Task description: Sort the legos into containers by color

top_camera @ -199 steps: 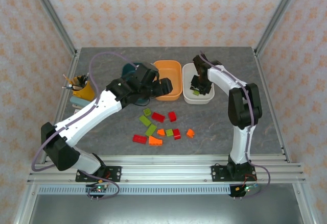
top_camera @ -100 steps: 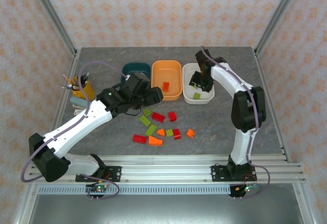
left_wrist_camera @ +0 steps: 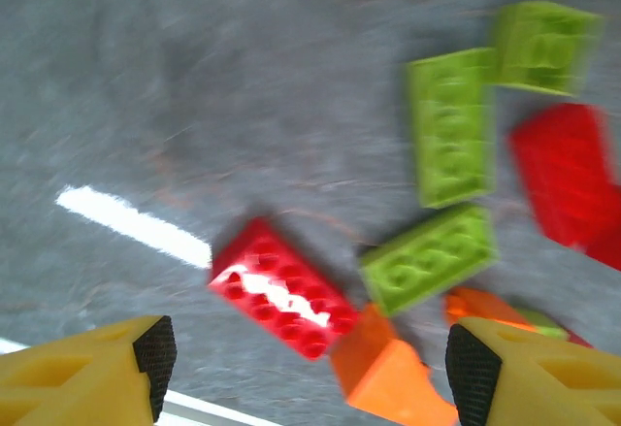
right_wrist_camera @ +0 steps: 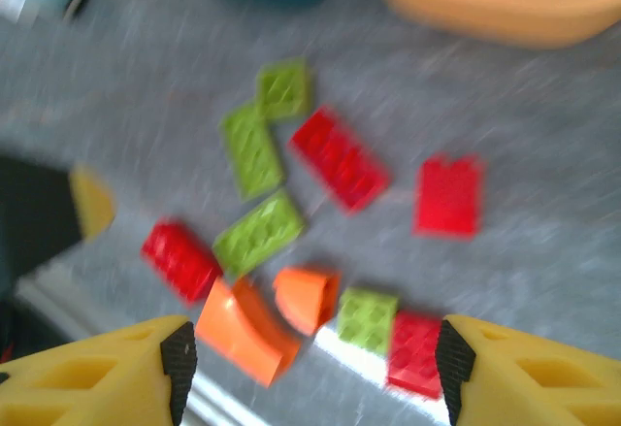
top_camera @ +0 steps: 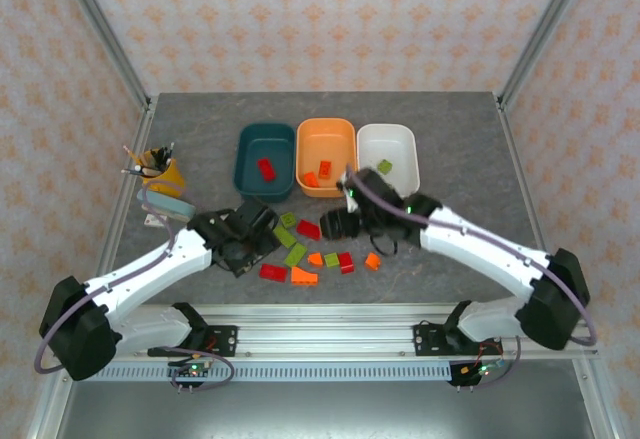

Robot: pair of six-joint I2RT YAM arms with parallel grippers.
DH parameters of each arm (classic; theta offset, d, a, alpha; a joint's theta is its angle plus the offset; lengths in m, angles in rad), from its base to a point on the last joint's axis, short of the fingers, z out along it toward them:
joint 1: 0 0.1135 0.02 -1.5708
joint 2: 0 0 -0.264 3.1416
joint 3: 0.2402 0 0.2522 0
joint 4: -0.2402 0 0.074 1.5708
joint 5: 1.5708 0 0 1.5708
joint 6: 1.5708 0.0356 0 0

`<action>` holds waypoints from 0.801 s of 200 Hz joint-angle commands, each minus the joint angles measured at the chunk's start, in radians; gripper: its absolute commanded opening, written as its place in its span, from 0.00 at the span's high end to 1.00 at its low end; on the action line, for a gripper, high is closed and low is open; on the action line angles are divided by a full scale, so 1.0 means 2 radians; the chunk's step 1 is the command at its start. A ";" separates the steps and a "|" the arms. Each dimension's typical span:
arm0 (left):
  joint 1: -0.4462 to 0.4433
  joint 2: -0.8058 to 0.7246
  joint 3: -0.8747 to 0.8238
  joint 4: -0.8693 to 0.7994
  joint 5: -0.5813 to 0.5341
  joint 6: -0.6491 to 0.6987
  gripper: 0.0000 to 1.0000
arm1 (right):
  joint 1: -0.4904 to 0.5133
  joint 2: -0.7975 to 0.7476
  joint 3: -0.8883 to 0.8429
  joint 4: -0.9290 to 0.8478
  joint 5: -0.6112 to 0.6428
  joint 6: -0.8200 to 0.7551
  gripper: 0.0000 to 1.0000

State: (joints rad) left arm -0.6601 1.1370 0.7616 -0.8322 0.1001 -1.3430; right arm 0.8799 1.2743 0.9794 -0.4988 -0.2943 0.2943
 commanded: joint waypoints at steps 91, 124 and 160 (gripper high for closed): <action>-0.012 0.082 -0.042 0.108 0.050 -0.278 0.26 | 0.060 -0.054 -0.065 0.110 0.034 -0.029 0.27; -0.015 0.102 -0.032 0.094 0.044 -0.281 0.32 | 0.060 -0.055 -0.067 0.102 0.041 -0.015 0.27; -0.020 0.113 -0.046 0.106 0.039 -0.292 0.41 | 0.060 -0.059 -0.070 0.097 0.049 -0.011 0.28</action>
State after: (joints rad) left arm -0.6872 1.3491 0.6884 -0.6212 0.2020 -1.8809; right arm 0.9970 1.1694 0.8158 -0.2981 -0.2348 0.2611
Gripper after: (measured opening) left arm 0.629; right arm 0.723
